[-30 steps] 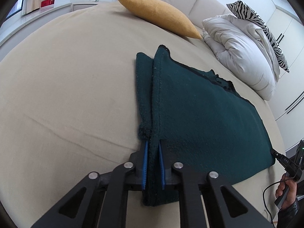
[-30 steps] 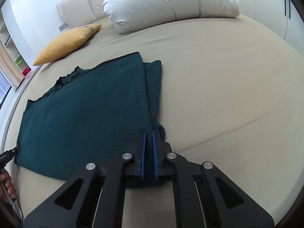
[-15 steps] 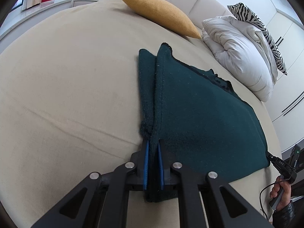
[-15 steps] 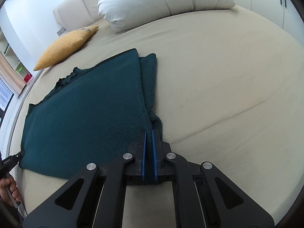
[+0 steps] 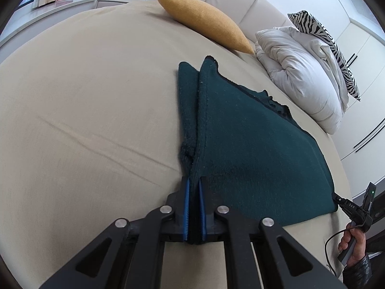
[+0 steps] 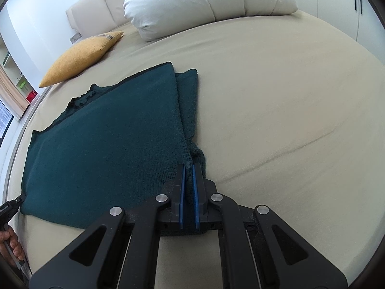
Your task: Fold small clothes
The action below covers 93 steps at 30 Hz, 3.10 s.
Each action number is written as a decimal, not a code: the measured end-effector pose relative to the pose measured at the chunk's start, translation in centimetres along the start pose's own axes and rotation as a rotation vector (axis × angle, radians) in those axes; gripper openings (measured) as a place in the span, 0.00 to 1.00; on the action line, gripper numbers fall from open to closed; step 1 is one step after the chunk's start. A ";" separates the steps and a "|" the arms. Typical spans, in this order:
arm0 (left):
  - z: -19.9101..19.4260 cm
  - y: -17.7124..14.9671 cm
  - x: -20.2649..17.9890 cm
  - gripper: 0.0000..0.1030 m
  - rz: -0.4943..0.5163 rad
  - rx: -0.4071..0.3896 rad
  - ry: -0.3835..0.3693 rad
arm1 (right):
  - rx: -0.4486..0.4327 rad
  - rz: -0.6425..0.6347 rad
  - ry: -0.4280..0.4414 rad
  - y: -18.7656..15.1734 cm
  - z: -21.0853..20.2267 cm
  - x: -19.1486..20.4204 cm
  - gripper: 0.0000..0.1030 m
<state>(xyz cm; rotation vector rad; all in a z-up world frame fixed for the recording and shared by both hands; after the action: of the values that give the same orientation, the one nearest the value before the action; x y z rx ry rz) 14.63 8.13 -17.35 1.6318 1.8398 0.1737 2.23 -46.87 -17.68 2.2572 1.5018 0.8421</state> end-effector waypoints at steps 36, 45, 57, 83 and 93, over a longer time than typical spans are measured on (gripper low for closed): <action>11.4 13.4 -5.6 0.36 0.111 -0.062 0.043 | 0.109 0.319 0.619 11.3 15.2 13.8 0.28; 11.7 13.0 -6.0 0.33 0.153 -0.086 0.095 | -0.080 0.459 0.516 13.6 12.6 3.1 0.25; 11.6 12.6 -6.2 0.34 0.211 -0.097 0.150 | -0.029 0.026 0.510 8.1 2.8 14.0 0.32; 3.0 4.6 -11.9 0.55 0.274 -0.061 0.070 | -0.016 0.094 0.516 3.1 -2.1 10.1 0.47; 2.5 0.5 -7.1 0.53 0.168 0.014 0.023 | 0.182 0.177 0.631 -0.7 2.8 12.1 0.35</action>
<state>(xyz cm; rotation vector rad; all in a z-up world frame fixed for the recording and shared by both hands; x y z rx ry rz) 16.42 0.92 -16.28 1.8008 1.7238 0.2543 6.82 -35.37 -16.55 2.4076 1.6890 1.6514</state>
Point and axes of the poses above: each gripper's, at about its wrist camera, not at the fingertips, and z roughly the way its jaws point, x to its left, y to its top, the point moved 7 cm from there along z, roughly the way its jaws point, and after that the axes turned 3 degrees about y, right-handed, at the moved point
